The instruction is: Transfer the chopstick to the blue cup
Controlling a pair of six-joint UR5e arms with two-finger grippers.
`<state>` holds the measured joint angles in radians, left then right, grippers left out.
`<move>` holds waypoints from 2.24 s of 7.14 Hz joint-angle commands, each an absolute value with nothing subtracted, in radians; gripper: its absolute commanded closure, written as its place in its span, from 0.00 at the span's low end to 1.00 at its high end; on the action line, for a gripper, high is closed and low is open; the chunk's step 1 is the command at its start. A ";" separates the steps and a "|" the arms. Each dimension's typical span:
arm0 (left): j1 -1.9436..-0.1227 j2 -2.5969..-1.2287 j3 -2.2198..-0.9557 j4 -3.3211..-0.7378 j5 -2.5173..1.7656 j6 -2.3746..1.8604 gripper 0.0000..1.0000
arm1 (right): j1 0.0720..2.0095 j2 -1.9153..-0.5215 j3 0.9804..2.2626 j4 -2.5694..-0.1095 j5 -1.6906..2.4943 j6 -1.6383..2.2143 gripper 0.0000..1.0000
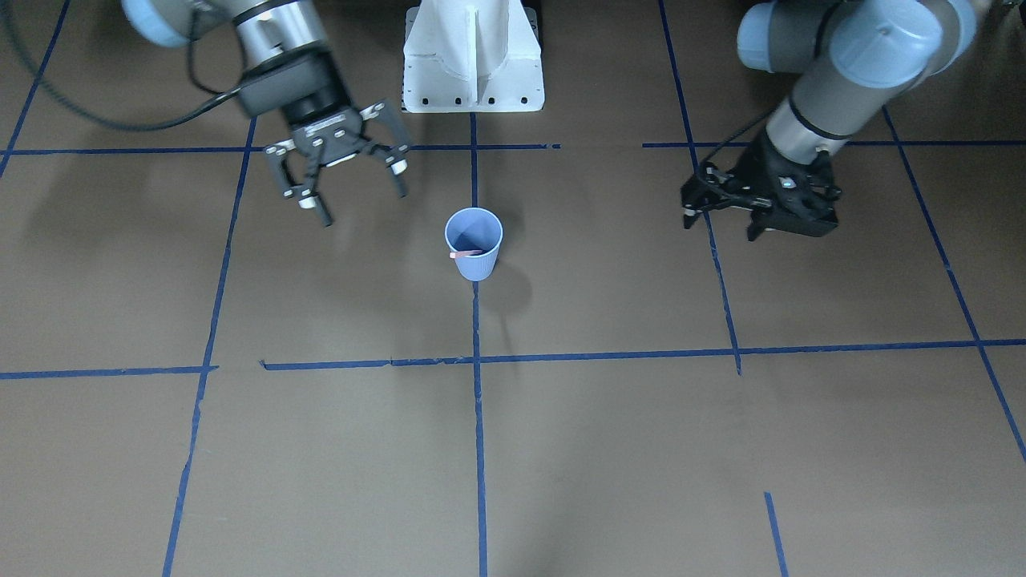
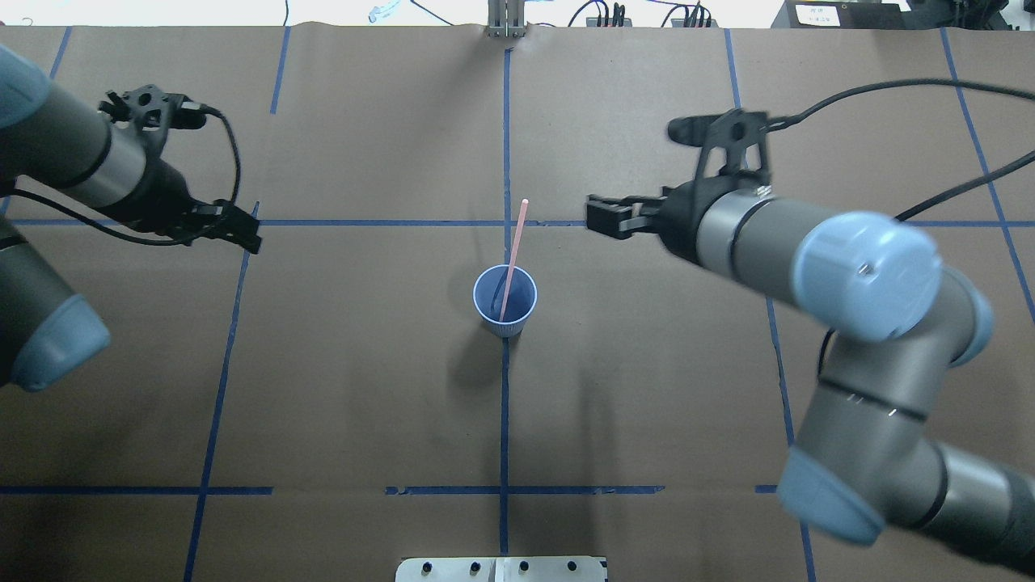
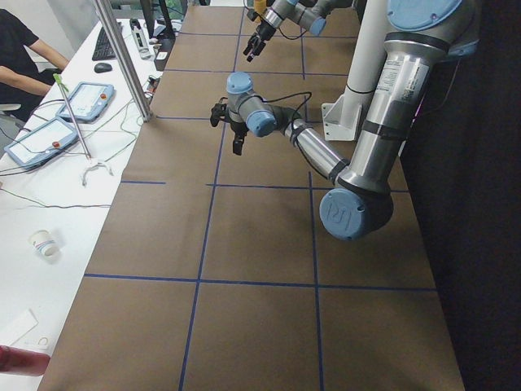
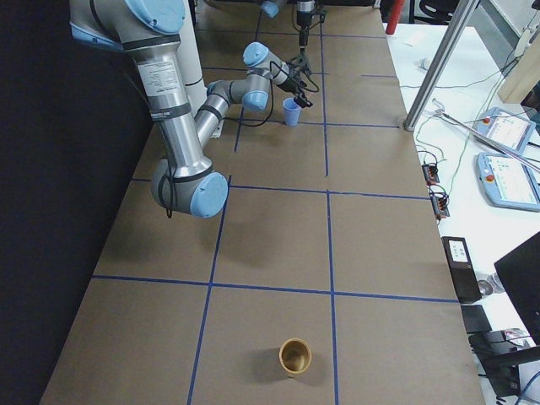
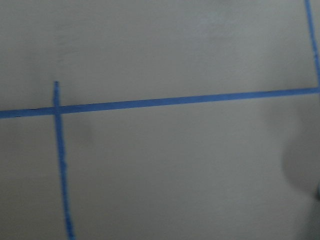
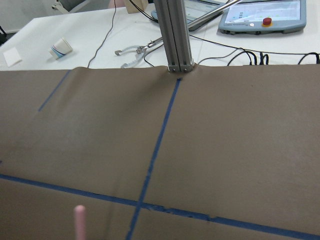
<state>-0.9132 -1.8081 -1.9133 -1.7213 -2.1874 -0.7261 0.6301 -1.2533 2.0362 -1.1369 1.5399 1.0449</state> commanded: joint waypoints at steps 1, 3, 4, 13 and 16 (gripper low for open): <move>-1.044 -1.668 -1.916 -1.715 -2.187 -0.426 0.00 | 0.991 -1.363 1.938 -1.163 2.009 0.778 0.00; -1.244 -1.623 -1.914 -1.541 -2.187 -0.048 0.00 | 1.301 -1.420 1.829 -1.364 2.271 0.340 0.00; -1.346 -1.632 -1.913 -1.423 -2.189 0.112 0.00 | 1.428 -1.428 1.769 -1.506 2.343 0.093 0.00; -1.505 -1.574 -1.795 -1.292 -2.399 0.146 0.00 | 1.621 -1.548 1.574 -1.723 2.326 -0.399 0.00; -1.506 -1.569 -1.844 -1.215 -2.399 0.152 0.00 | 1.621 -1.546 1.540 -1.721 2.315 -0.377 0.00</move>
